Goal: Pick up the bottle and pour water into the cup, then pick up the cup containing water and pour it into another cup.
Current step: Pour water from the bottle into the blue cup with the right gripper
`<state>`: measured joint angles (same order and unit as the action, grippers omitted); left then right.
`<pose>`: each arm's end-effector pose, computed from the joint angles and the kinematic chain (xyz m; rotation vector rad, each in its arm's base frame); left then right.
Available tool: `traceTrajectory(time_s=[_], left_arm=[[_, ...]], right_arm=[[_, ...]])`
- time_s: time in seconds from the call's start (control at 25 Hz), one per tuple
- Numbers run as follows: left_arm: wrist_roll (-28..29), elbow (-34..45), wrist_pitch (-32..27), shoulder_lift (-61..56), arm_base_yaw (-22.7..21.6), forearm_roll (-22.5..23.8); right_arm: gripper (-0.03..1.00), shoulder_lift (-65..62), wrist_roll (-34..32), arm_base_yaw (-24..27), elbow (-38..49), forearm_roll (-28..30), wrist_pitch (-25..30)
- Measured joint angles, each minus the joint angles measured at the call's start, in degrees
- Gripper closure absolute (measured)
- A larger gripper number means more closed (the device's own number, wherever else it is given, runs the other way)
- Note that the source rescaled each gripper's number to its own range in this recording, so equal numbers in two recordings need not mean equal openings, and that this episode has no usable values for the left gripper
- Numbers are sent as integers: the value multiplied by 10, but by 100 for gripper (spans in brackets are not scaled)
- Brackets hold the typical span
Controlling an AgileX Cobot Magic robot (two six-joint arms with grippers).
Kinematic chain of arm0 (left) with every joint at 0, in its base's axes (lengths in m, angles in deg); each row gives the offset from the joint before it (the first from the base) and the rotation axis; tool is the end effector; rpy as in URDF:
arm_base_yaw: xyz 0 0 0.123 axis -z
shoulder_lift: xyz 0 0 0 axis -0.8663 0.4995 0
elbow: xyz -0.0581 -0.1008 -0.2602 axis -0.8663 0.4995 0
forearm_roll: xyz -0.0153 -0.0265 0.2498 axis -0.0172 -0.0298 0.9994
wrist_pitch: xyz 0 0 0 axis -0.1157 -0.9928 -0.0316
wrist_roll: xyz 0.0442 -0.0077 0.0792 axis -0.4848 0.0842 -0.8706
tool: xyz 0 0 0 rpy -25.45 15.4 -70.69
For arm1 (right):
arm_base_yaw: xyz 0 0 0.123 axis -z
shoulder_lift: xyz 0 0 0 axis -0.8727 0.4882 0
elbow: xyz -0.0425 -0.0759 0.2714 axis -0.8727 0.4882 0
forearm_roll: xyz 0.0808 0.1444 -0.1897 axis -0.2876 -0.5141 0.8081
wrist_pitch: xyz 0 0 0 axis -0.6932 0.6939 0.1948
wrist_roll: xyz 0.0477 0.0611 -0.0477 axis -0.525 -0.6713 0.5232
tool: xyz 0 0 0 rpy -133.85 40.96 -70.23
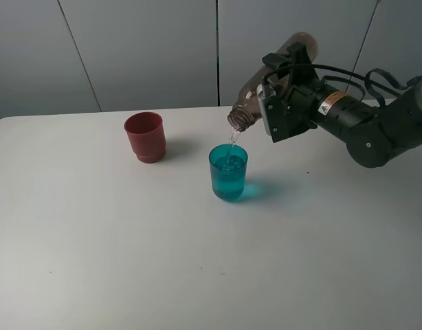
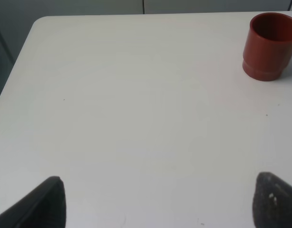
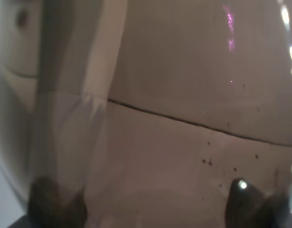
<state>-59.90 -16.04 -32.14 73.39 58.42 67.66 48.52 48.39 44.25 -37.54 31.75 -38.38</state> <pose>-0.0083 0.0011 0.2782 -0.0503 2.0541 0.0256 0.3413 0.1193 0.1441 -1.6066 0.6810 -1.0402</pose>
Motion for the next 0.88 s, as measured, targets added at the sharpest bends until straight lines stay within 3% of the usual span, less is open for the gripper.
traceTrajectory(time_s=[0.88], left_arm=[[0,0,0,0,0,0]], right_arm=[[92,0,41,0,0,46,-32]])
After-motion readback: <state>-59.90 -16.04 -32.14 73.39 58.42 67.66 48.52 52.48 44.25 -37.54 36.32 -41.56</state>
